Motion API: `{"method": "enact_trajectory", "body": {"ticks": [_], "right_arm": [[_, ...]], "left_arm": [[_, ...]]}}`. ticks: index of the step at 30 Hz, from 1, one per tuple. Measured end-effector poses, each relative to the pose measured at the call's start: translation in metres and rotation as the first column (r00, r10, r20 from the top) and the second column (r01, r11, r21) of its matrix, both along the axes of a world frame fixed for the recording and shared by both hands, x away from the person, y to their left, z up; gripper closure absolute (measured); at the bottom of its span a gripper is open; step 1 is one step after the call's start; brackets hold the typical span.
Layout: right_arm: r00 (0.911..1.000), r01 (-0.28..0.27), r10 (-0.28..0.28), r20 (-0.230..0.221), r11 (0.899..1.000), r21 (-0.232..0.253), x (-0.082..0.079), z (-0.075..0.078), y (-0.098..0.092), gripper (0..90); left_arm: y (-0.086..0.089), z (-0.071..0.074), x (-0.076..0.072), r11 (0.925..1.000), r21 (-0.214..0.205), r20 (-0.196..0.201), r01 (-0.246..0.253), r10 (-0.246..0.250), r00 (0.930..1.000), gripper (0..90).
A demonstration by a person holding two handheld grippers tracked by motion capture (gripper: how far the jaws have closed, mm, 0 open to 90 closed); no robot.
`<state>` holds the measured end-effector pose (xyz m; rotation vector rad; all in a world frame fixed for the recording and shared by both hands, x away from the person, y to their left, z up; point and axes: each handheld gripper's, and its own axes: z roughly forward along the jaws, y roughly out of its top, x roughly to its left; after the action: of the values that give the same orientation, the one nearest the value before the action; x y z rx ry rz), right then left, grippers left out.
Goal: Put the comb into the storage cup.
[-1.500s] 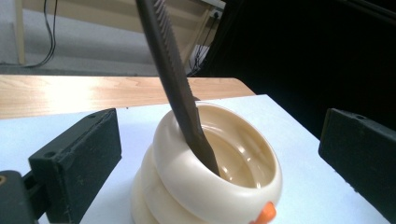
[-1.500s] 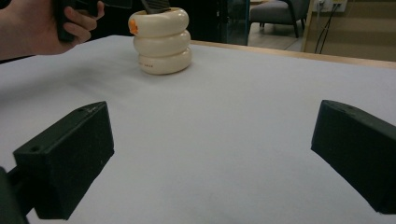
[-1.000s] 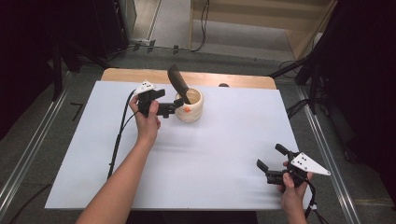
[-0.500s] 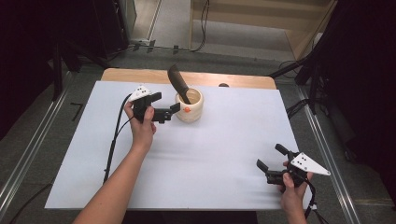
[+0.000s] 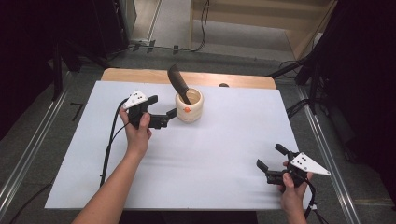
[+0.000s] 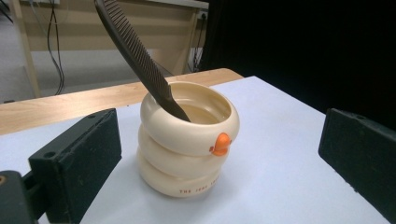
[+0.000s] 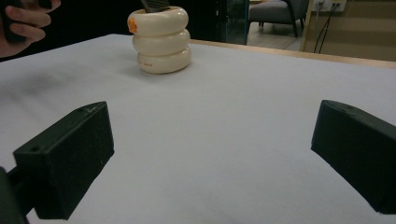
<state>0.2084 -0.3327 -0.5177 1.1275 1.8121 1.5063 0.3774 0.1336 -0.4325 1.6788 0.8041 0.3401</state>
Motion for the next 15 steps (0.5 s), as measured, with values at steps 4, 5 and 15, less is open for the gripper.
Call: {"method": "enact_trajectory", "body": {"ticks": [4, 5, 15], "right_arm": [[1.0, 0.0, 0.0, 0.0, 1.0, -0.001, 0.0, 0.0, 0.0, 0.0], [1.0, 0.0, 0.0, -0.001, 1.0, -0.001, 0.0, 0.0, 0.0, 0.0], [1.0, 0.0, 0.0, 0.0, 1.0, -0.005, 0.0, 0.0, 0.0, 0.0]], "left_arm": [[0.003, 0.0, -0.007, 1.0, 0.002, 0.01, 0.003, -0.003, 0.9999, 0.0], [0.004, 0.0, -0.009, 1.0, 0.005, 0.016, 0.004, -0.004, 0.9999, 0.0], [0.015, -0.002, -0.024, 1.0, 0.008, 0.033, 0.006, -0.006, 0.9994, 0.0]]}}
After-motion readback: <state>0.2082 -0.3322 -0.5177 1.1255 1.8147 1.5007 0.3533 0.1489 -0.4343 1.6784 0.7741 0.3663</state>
